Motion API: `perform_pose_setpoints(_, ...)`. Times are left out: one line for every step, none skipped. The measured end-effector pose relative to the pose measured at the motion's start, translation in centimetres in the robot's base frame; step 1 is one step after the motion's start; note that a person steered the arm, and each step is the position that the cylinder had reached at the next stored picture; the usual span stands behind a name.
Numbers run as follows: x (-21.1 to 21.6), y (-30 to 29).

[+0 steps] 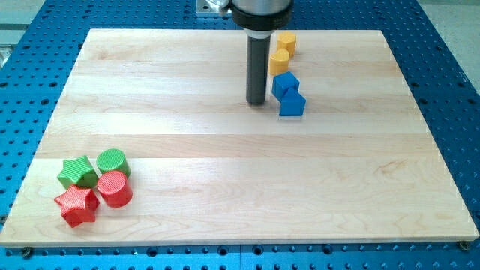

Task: Move the blue cube to the right side slightly

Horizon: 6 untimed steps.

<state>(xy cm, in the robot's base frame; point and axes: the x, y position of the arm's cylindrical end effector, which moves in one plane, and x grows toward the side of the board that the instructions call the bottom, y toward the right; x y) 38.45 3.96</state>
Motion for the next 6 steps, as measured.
perform_pose_setpoints(-0.4,2.3)
perform_pose_setpoints(-2.6,2.9)
perform_pose_setpoints(-4.1,0.6)
perform_pose_setpoints(-5.8,-3.2)
perform_pose_setpoints(-9.1,-3.2)
perform_pose_setpoints(-9.6,-2.4)
